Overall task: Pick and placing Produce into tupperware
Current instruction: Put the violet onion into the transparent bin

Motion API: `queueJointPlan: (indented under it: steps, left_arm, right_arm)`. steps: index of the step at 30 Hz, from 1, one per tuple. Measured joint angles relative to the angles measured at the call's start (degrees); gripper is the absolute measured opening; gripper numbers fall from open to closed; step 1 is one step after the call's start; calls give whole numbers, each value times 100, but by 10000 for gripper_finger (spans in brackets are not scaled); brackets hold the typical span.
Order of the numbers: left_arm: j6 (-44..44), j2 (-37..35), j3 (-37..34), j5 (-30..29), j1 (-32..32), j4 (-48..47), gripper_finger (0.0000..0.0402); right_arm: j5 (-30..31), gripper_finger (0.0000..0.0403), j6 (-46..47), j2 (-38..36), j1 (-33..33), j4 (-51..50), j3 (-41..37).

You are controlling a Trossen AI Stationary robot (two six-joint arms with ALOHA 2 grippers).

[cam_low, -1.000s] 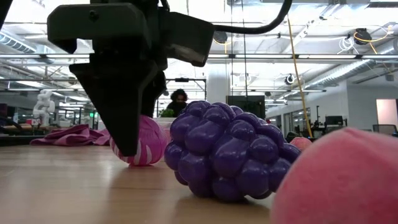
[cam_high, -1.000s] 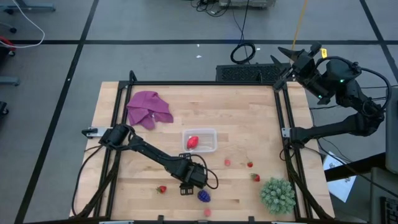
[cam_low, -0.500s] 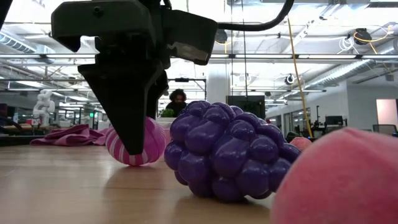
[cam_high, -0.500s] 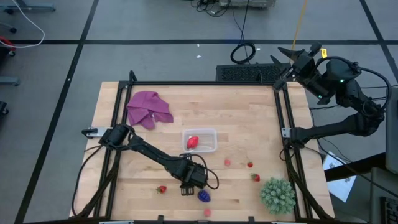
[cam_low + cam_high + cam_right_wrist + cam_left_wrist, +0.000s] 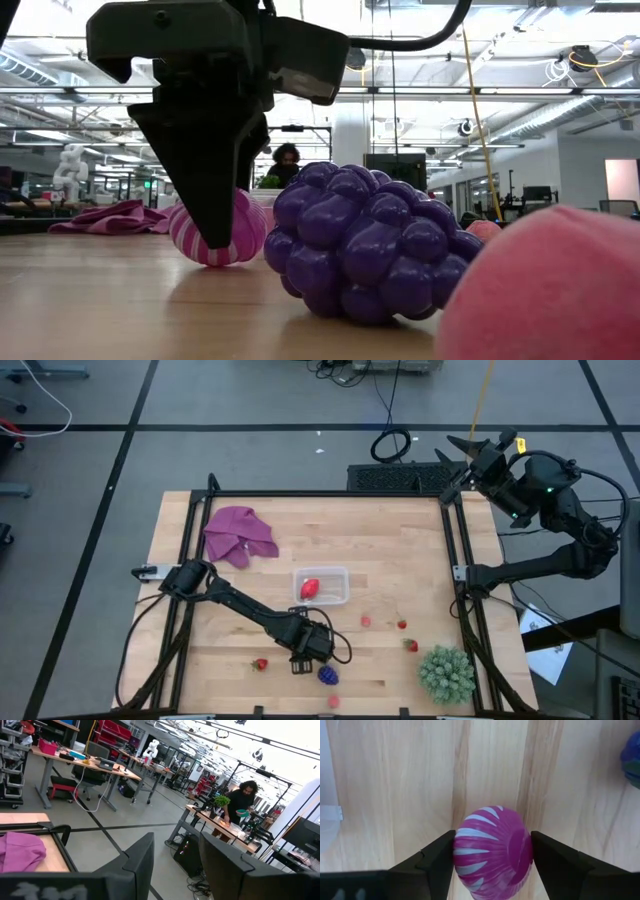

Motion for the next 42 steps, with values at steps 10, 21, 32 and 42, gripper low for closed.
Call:
queueJointPlan:
  steps: [10,21,32,42]
  left_arm:
    - [-198,0,100,-42,0,-102,241]
    - [81,0,1380,-550,45,-1248,241]
    - [1490,-22,2417,-1645,977,-1706,241]
    - [1868,-20,1864,-893,1921,-757,241]
  right_arm:
    - [0,148,1,0,0,0,0]
    - [0,148,2,0,-1,0,0]
    - [0,148,-21,0,-1,0,0]
    - [0,148,-236,0,-1,-2,0]
